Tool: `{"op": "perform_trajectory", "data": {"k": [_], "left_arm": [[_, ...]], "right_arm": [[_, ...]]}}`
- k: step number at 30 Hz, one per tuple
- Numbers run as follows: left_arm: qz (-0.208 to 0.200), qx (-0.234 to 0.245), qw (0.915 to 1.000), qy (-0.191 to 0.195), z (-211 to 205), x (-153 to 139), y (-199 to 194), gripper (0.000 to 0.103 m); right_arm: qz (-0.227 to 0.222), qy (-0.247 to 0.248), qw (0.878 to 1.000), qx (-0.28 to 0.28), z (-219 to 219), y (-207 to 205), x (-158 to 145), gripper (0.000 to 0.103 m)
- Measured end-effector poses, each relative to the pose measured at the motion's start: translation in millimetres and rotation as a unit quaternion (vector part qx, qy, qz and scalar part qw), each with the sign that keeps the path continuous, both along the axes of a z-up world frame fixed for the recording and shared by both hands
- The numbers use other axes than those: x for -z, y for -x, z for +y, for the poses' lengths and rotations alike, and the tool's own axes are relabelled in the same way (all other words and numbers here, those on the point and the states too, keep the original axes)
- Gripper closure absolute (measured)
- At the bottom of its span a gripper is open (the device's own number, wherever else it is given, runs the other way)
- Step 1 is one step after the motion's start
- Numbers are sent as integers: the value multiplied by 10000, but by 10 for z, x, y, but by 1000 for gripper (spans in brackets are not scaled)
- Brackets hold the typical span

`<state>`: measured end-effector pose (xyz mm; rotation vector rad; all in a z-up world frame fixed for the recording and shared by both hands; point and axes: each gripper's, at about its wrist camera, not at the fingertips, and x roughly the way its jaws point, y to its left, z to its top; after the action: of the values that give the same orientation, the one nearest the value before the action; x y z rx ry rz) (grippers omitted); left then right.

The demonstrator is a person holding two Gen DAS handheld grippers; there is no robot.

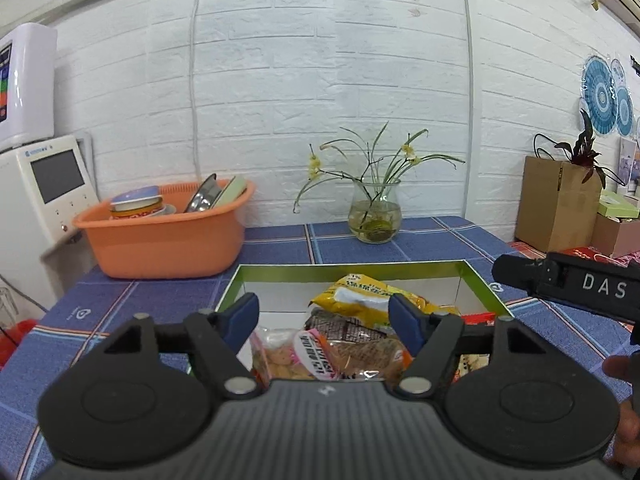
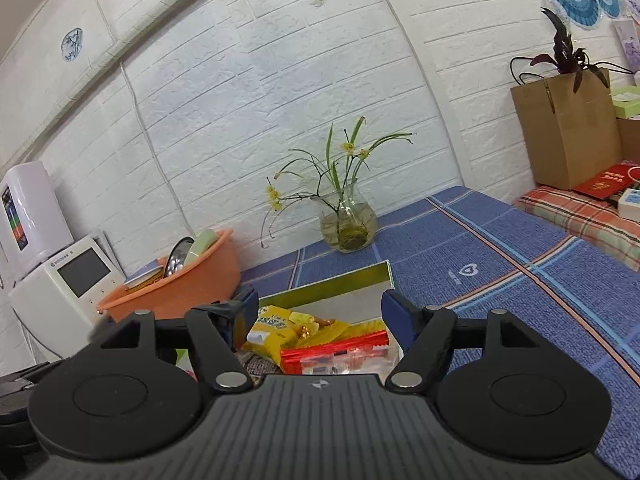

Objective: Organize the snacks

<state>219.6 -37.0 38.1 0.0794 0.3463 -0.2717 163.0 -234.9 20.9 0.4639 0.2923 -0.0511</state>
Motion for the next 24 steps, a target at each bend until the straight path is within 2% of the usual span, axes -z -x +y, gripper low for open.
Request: {"op": "perform_trajectory", "data": {"k": [2,5,6,12,17,21,24], "left_arm": [[18,-92,10000,-34,22,-7,72,27],[-60,-176,9998,-23,76,-10,214,17],[-98,-199,9998,-4,96,-12,267,1],[-315,-297,9990,101,219,-17,613,0],[-113,-324,9990,281,326,42,846,0],[49,-365,9990,236,363,122,973,0],[75,-531,9983,206,385,166,1029,0]], "right_arm": [[118,65,9999,52,48,78,-30,0],[219,177,9996,60,105,210,-56,0],[211,200,9996,24,118,256,-61,0],[181,395,9990,-124,227,568,-66,0],[227,724,9968,-234,344,797,-23,0],[242,1205,9922,-223,474,912,6,0],[245,1316,9907,-265,522,964,16,0]]}}
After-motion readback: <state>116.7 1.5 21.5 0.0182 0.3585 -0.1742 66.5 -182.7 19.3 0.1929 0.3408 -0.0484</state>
